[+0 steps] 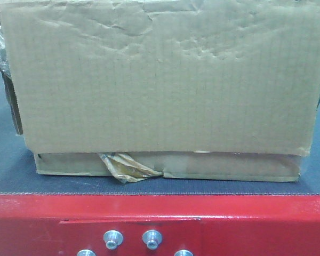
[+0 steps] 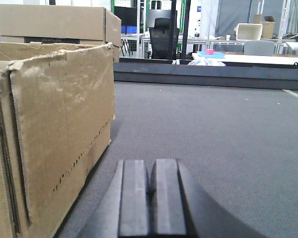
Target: Stack two boxes on right shelf middle
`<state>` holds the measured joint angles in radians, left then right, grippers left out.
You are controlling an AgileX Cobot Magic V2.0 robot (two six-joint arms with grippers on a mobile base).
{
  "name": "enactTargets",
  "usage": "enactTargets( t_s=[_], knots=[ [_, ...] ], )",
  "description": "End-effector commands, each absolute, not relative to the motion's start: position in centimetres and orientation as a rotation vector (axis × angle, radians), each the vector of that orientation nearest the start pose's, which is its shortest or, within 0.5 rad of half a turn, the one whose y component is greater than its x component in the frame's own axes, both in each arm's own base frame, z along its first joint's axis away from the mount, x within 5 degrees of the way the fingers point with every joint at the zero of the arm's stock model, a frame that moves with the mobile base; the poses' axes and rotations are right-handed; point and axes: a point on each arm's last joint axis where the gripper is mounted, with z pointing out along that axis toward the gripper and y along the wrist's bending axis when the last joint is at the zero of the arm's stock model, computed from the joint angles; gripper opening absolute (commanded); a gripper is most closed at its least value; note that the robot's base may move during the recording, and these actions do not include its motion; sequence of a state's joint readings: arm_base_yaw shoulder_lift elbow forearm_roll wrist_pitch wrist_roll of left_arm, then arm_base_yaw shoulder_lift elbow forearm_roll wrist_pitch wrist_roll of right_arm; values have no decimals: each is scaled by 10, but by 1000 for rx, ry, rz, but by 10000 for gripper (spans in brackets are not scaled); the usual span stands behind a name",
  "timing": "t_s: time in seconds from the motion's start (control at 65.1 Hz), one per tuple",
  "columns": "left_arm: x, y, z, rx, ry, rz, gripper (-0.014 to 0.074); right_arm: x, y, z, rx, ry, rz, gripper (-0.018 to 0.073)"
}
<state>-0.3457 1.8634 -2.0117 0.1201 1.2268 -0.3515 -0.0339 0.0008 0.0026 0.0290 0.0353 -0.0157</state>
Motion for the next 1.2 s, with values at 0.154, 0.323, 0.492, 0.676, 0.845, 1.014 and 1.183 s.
enactTargets(
  t_s=[0.154, 0.323, 0.492, 0.676, 0.845, 1.014, 1.183],
  knots=[
    [382, -126, 362, 11, 2638, -79, 358, 56, -2, 212, 33, 1498, -26, -162],
    [378, -126, 348, 14, 2693, -69, 358, 56, -2, 212, 33, 1498, -26, -162],
    [375, -125, 340, 16, 2719, -59, 356, 56, -2, 212, 33, 1498, -26, -162],
    [374, -124, 342, 16, 2715, -61, 356, 56, -2, 212, 33, 1498, -26, -162],
    [369, -122, 352, 20, 2692, -67, 356, 56, -2, 212, 33, 1498, -26, -162],
    [367, -120, 356, 24, 2678, -53, 356, 55, -2, 220, 34, 1409, -27, -162],
    [367, -120, 356, 24, 2678, -53, 356, 49, -2, 248, 32, 1331, -28, -162]
  ],
)
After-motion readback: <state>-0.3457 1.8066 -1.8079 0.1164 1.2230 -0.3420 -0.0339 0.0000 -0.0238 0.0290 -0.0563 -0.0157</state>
